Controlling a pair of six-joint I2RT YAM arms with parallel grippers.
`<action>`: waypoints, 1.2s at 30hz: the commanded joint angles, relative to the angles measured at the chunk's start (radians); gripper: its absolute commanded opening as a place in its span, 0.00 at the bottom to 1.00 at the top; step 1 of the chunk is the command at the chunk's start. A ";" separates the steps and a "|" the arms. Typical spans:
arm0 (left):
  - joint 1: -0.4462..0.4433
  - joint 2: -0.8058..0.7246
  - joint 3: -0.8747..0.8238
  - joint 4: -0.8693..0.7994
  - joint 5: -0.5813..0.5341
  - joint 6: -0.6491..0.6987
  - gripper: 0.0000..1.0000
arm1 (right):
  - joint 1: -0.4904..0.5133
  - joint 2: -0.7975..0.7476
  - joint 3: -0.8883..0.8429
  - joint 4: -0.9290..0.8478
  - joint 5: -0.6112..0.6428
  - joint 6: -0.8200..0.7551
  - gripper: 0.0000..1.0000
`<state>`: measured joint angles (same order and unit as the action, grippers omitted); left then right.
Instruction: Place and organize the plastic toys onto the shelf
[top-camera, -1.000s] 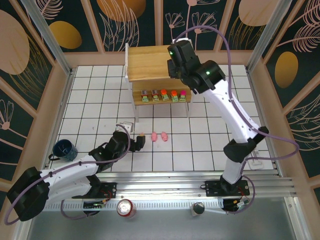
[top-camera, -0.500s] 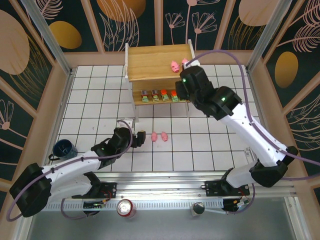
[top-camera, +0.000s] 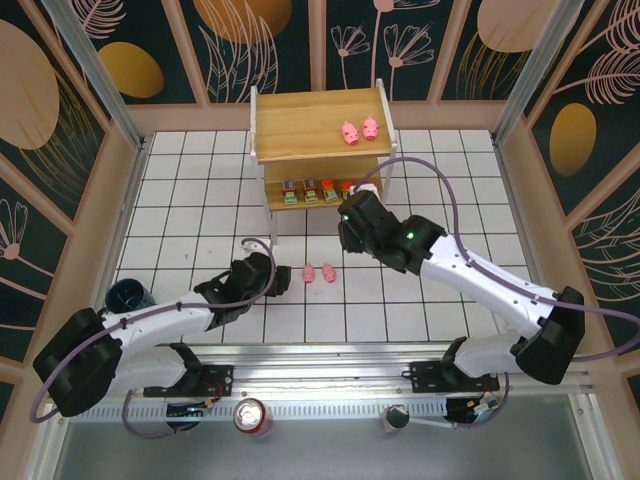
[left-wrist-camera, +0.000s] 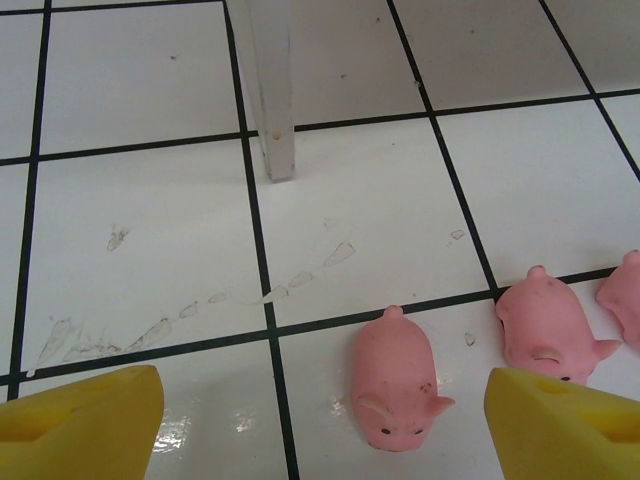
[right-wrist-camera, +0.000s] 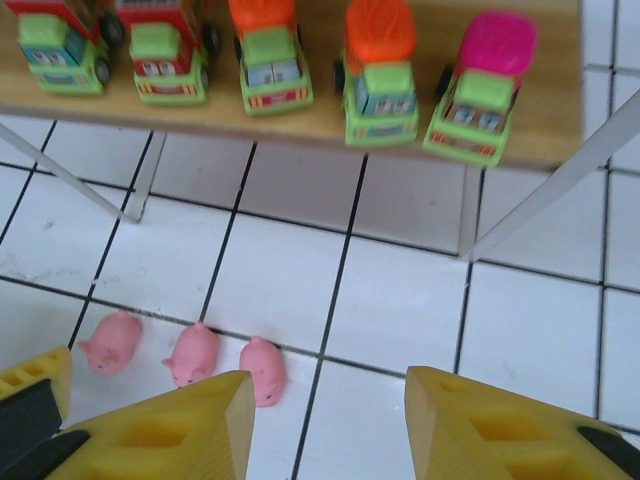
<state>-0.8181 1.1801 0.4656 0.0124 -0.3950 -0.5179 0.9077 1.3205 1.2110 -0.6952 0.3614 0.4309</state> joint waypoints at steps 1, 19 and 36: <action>0.005 0.012 0.024 -0.023 -0.016 -0.024 0.84 | 0.015 -0.015 -0.073 0.091 -0.064 0.065 0.44; 0.006 0.081 0.004 0.028 0.047 0.002 0.86 | 0.048 0.198 -0.231 0.306 -0.170 0.105 0.56; 0.005 0.052 -0.012 0.034 0.039 0.007 0.89 | 0.051 0.357 -0.240 0.396 -0.150 0.094 0.58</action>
<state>-0.8181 1.2461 0.4667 0.0265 -0.3485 -0.5240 0.9512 1.6604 0.9852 -0.3321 0.2005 0.5304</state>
